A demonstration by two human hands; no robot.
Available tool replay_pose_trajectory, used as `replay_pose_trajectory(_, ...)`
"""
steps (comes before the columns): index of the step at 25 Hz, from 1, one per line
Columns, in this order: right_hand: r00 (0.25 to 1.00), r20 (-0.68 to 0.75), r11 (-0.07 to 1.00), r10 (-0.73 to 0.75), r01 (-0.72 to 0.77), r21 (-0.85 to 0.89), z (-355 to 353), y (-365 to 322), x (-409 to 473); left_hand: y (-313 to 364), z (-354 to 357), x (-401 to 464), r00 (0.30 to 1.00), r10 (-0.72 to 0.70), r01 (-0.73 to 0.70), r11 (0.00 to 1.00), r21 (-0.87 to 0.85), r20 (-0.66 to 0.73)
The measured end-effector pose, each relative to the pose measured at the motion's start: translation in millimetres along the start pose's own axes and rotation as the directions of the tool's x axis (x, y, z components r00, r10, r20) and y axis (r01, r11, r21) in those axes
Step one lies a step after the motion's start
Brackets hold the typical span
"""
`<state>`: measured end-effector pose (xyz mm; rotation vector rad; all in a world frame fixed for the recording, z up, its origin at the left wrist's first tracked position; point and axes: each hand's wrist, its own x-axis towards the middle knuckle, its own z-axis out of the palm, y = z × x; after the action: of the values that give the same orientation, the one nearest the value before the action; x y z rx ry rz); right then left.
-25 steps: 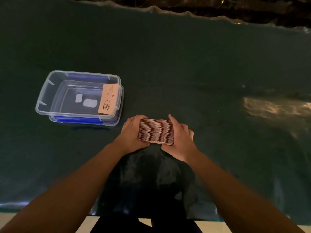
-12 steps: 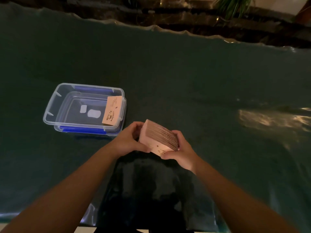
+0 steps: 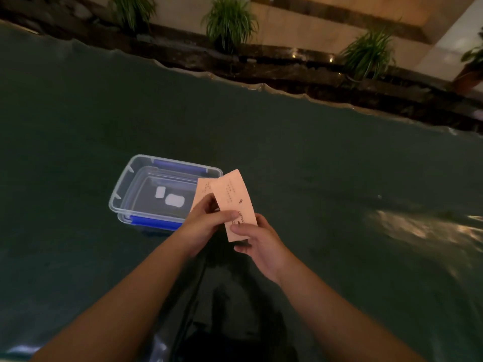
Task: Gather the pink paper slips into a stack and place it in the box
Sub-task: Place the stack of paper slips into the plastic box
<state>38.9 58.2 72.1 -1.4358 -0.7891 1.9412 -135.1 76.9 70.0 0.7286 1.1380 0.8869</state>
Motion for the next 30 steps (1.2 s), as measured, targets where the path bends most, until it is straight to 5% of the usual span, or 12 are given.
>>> replay_pose_trajectory(12,0.995,-0.039,0.949,-0.087,0.071,-0.306,124.3,-52.0,70.7,62.2,-133.4,24.6,0.995,-0.076,0.079,0.996,0.046,-0.069)
replay_pose_trajectory(22,0.98,-0.19,0.876,0.064,-0.146,-0.46,174.8,-25.0,120.8,50.9,-161.9,60.7,0.944,-0.304,0.319,0.94,0.119,-0.13)
replay_pose_trajectory(30,0.945,-0.301,0.815,0.13,-0.274,-0.511,178.3,-22.3,141.8,37.6,-161.0,82.2,0.933,-0.328,0.353,0.916,0.192,-0.147)
